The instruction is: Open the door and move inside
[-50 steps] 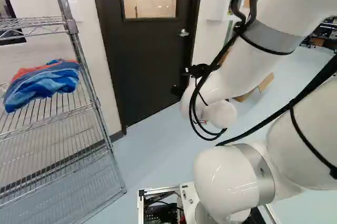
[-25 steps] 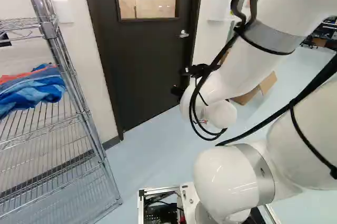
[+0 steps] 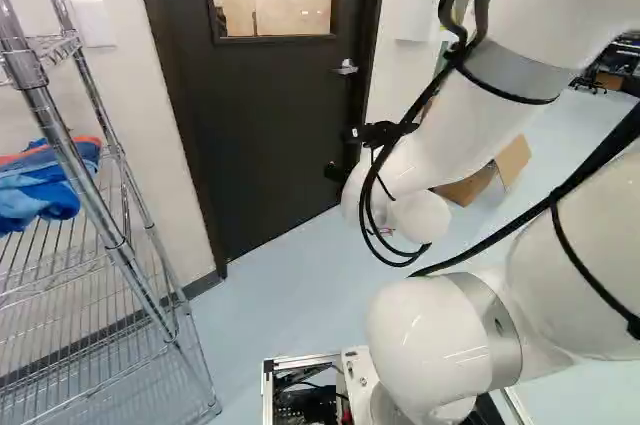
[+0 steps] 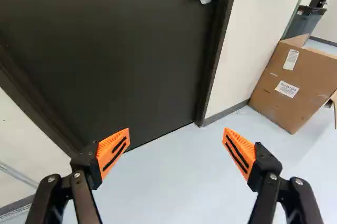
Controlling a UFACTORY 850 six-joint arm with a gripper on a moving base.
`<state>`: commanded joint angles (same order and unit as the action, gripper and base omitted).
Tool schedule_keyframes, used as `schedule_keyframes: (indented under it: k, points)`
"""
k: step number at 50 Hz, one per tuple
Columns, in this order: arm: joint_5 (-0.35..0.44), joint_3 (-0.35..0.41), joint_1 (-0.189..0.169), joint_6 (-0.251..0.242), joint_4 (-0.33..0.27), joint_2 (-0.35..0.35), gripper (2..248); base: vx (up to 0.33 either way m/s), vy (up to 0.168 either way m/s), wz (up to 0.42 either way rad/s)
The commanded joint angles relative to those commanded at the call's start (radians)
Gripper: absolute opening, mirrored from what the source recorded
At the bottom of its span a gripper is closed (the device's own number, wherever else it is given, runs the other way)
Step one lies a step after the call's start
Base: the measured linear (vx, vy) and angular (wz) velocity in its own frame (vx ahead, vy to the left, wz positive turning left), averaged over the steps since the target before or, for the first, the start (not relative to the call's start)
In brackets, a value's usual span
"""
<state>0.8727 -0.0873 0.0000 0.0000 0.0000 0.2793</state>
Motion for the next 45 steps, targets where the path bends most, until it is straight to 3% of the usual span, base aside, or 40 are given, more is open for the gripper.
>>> schedule_keyframes:
  k: [45]
  points:
    - [0.0, 0.0, 0.0, 0.0, 0.0, 0.0, 247, 0.198, -0.076, -0.006]
